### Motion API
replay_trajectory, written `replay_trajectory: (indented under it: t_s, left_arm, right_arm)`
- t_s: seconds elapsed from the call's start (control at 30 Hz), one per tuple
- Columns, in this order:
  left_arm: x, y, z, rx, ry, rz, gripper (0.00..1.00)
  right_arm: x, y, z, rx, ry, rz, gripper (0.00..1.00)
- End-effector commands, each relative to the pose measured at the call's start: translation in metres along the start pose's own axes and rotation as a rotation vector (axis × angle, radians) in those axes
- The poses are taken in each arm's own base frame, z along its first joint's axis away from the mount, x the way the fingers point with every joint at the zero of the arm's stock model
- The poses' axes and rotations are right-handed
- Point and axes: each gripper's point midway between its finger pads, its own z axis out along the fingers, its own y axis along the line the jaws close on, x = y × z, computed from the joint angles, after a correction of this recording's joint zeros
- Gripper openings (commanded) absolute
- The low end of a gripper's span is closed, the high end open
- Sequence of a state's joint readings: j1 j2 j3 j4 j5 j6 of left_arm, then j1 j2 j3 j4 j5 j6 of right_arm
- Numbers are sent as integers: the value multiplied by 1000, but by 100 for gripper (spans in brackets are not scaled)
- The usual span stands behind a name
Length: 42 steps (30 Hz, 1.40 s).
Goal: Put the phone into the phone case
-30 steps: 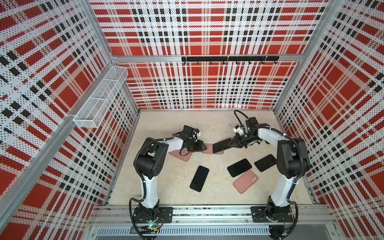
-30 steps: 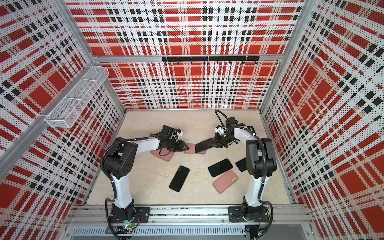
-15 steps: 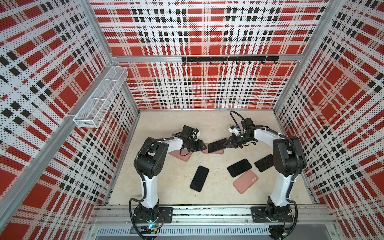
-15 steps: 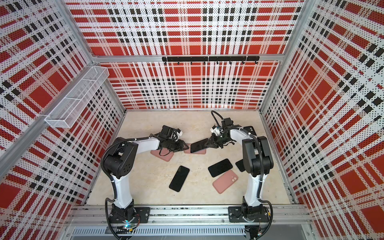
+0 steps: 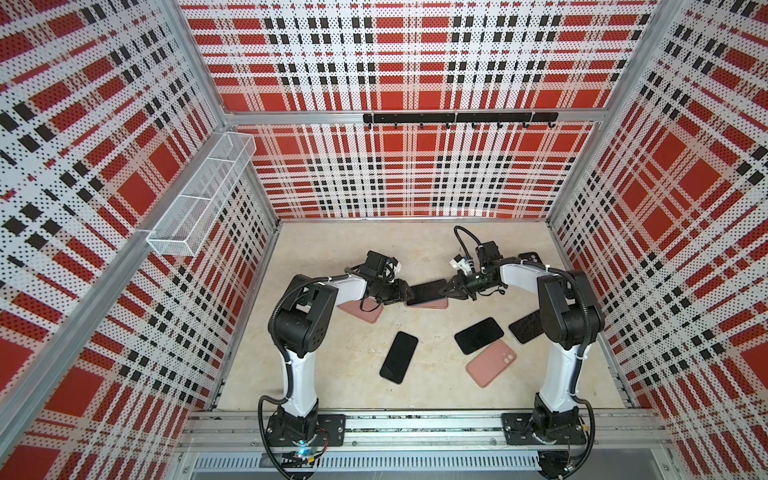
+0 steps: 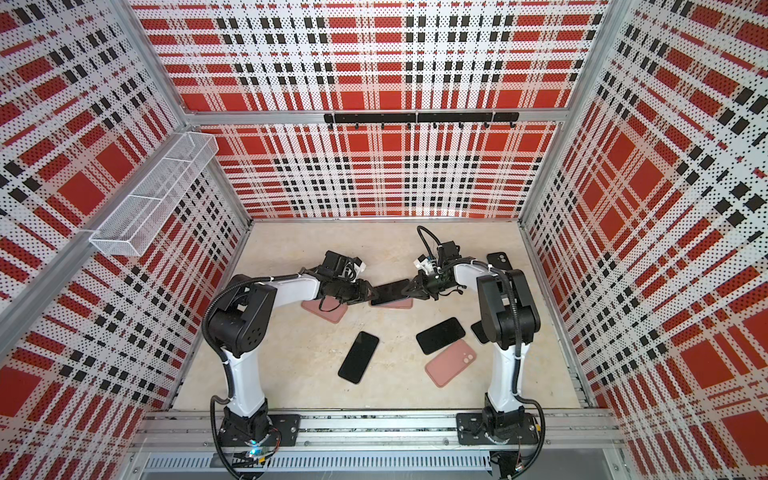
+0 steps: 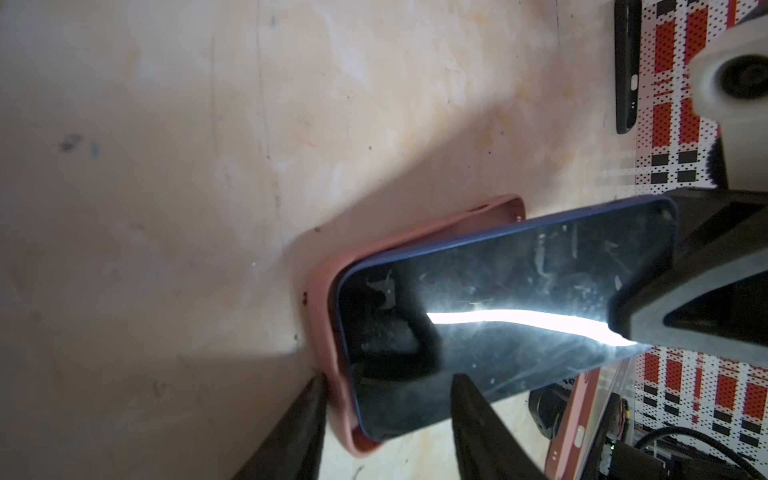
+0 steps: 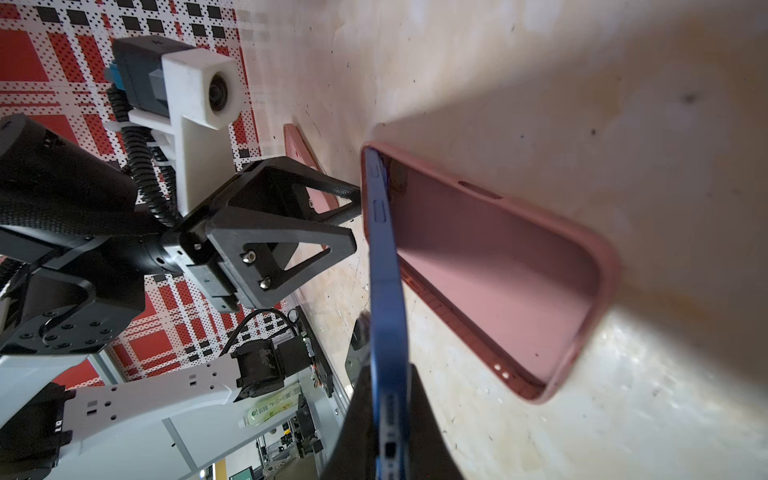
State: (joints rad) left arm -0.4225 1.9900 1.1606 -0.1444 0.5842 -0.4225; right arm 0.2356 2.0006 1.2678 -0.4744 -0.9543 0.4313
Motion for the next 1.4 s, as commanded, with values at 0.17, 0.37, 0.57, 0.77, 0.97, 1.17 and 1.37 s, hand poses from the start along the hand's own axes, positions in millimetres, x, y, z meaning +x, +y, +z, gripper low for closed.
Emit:
replay_trajectory:
  t_s: [0.17, 0.37, 0.57, 0.77, 0.97, 1.17, 1.37]
  left_arm:
    - [28, -7, 18, 35, 90, -17, 53]
    - [26, -10, 16, 32, 82, -15, 61]
    - [22, 2, 13, -54, 71, 14, 62]
    - [18, 17, 10, -159, 60, 26, 60]
    - [18, 21, 10, -181, 64, 54, 58]
    - [21, 25, 12, -190, 76, 53, 54]
    - [25, 30, 16, -203, 91, 48, 50]
  right_arm:
    - [19, -27, 23, 44, 57, 64, 0]
    - [20, -30, 25, 52, 65, 71, 6]
    - [16, -31, 15, 140, 59, 50, 14]
    - [17, -41, 7, 266, 70, 73, 20]
    - [17, -47, -2, 353, 79, 89, 31]
    - [11, -47, -10, 406, 76, 85, 34]
    - [6, -49, -17, 458, 56, 74, 32]
